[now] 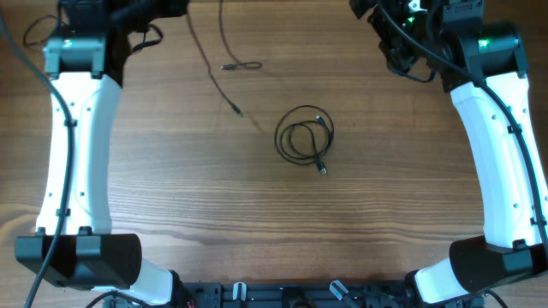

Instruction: Untangle cables

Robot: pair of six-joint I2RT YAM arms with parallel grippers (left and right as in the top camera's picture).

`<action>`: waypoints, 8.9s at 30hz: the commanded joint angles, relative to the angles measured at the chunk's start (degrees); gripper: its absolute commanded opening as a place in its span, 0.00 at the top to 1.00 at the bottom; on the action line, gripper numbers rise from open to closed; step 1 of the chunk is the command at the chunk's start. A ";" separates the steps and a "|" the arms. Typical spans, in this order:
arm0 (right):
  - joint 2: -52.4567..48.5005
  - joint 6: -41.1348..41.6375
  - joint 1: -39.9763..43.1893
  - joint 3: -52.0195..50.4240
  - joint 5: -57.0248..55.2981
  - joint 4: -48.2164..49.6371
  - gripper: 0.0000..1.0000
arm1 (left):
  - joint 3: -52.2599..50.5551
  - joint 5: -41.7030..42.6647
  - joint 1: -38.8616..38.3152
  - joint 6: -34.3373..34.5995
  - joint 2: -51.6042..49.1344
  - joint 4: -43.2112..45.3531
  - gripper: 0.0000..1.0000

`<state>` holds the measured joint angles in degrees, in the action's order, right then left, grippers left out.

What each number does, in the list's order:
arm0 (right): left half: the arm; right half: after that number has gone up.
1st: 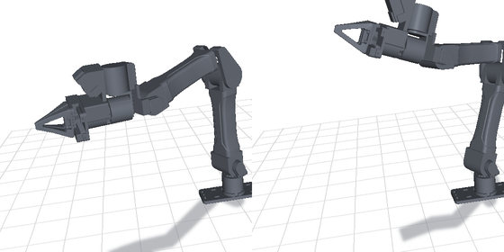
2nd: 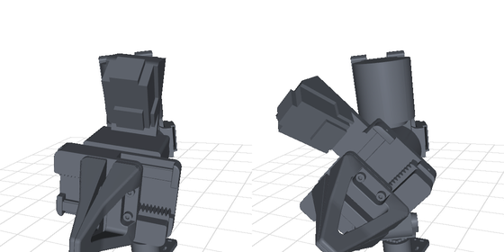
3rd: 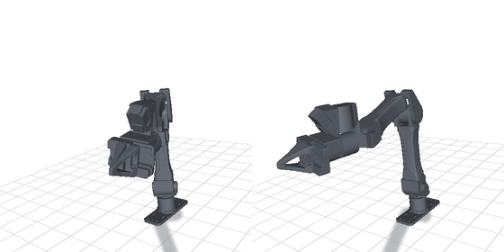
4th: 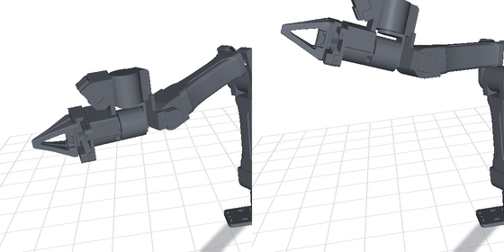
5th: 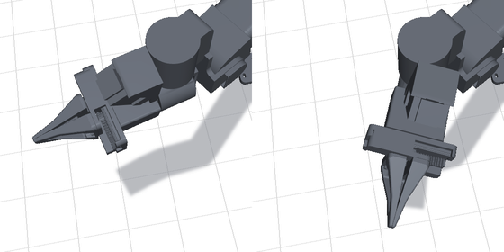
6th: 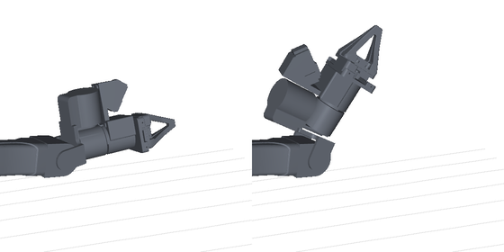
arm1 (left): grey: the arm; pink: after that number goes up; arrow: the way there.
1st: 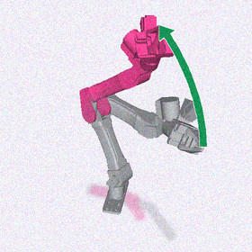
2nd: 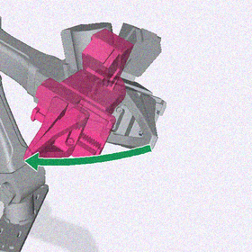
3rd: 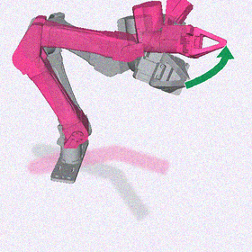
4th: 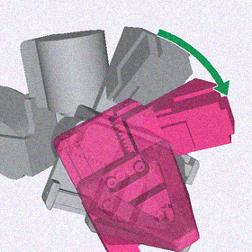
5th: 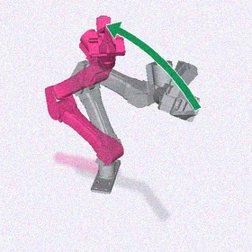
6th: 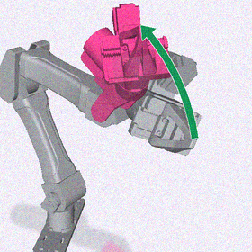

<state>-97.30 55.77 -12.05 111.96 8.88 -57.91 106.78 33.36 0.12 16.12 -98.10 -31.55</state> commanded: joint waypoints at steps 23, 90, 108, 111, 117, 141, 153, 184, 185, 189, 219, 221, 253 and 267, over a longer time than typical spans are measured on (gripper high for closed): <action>-0.26 -3.26 -0.24 0.04 -4.17 -4.09 0.00 | 0.74 -16.87 32.15 20.61 -9.29 -13.20 0.96; -0.76 -3.28 -0.52 0.04 -1.57 -8.61 0.00 | 11.41 -21.66 43.50 8.24 -39.17 -22.16 0.30; -0.76 -6.25 -1.62 0.04 -2.43 -9.22 0.00 | 11.19 -31.71 19.19 13.35 -40.46 -33.46 0.12; -0.76 -6.25 -1.60 0.04 -2.43 -9.09 0.00 | 10.71 -33.46 19.04 3.63 -40.59 -30.73 0.13; -0.79 -6.27 -1.60 0.02 -2.45 -9.01 0.00 | 7.78 -29.29 16.90 -13.14 -40.59 -32.37 0.29; -0.87 -6.12 -1.60 0.02 -2.43 -8.76 0.00 | 8.92 -20.68 15.80 -13.68 -39.34 -18.34 0.44; -0.87 -7.74 -1.62 0.02 -2.45 -8.96 0.00 | 8.90 -24.30 30.10 4.33 -29.42 -27.12 0.00; -0.87 -6.25 -1.62 -6.36 -1.07 -4.26 0.00 | -13.97 -36.68 27.89 17.59 -33.38 -17.88 0.91; -0.90 -6.25 -1.60 -6.36 -1.09 -4.24 0.00 | -13.94 -36.65 27.89 17.59 -33.38 -17.09 0.96; -0.87 -6.25 -1.60 -6.36 -1.09 -4.17 0.00 | -12.22 -31.41 27.96 17.57 -33.31 -13.31 0.96; -1.51 -6.29 2.58 -6.36 -17.84 -10.62 0.00 | -12.13 -11.54 -13.00 12.90 -24.57 -23.50 0.08; -1.51 -6.84 3.15 -6.36 -17.88 -13.38 0.01 | -12.13 -17.07 -20.39 14.86 -26.10 -22.14 0.17; -1.62 -10.80 3.02 -6.36 -14.08 -15.41 0.00 | -17.33 -31.52 -32.26 14.08 -28.70 -16.61 0.85; -2.03 -13.66 3.02 -16.24 -8.22 -11.02 0.00 | -4.83 -15.56 -31.34 6.80 -10.71 -18.91 0.96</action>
<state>-98.43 43.18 -8.73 98.91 -3.99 -70.67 97.73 14.06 -31.68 25.34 -117.82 -51.31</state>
